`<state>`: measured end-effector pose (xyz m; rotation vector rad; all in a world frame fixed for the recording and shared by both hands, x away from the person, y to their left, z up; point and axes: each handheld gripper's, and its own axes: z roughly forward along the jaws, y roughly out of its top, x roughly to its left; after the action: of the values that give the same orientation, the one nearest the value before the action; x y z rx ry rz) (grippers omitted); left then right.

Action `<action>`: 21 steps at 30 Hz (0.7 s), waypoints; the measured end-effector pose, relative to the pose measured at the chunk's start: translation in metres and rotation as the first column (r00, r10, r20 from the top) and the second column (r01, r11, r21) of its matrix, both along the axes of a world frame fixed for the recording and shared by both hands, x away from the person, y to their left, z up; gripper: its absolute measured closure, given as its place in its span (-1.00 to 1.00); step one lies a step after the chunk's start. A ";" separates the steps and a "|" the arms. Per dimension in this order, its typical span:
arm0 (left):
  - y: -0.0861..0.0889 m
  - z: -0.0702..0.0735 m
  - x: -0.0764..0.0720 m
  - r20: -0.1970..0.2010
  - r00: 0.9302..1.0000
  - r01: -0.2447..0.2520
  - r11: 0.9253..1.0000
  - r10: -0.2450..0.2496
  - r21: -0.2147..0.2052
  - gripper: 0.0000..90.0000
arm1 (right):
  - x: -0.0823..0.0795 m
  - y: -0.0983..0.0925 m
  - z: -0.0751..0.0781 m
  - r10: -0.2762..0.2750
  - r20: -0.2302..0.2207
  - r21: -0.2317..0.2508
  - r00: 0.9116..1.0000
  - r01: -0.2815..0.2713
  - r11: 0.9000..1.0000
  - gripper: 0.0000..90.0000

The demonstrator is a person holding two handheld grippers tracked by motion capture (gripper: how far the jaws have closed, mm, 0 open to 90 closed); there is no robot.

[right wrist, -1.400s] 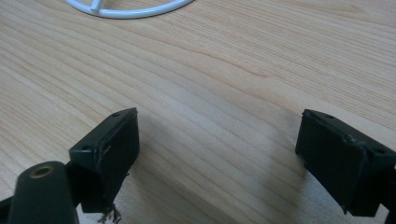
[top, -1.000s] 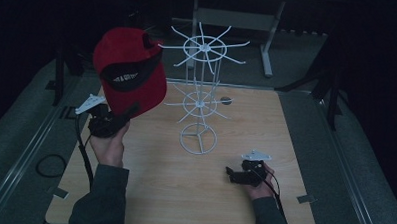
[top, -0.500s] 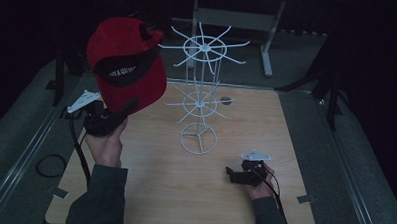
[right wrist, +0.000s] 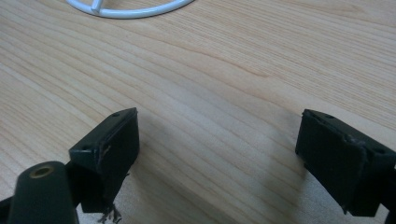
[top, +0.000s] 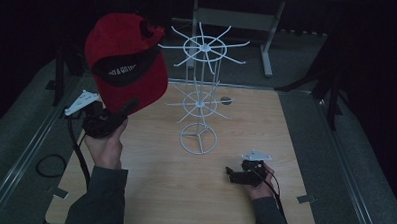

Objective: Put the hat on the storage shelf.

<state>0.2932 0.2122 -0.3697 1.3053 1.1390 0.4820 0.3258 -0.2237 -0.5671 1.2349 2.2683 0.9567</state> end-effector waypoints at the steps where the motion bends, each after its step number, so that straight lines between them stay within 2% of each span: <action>1: 0.000 0.001 -0.001 0.002 1.000 0.000 1.000 0.000 0.003 0.87 | 0.000 0.000 0.000 0.001 -0.001 0.001 1.000 -0.001 1.000 -0.70; 9: -0.003 0.005 -0.005 0.021 1.000 0.006 1.000 -0.006 0.015 0.87 | 0.000 0.000 0.000 0.002 0.000 -0.001 1.000 -0.002 1.000 -0.70; 21: -0.004 0.002 -0.013 0.035 0.999 0.019 1.000 -0.020 0.018 0.87 | 0.000 0.000 0.000 0.004 0.000 -0.001 1.000 -0.004 1.000 -0.70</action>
<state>0.2801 0.2079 -0.3674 1.3176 1.0941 0.5002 0.3254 -0.2239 -0.5670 1.2304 2.2721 0.9568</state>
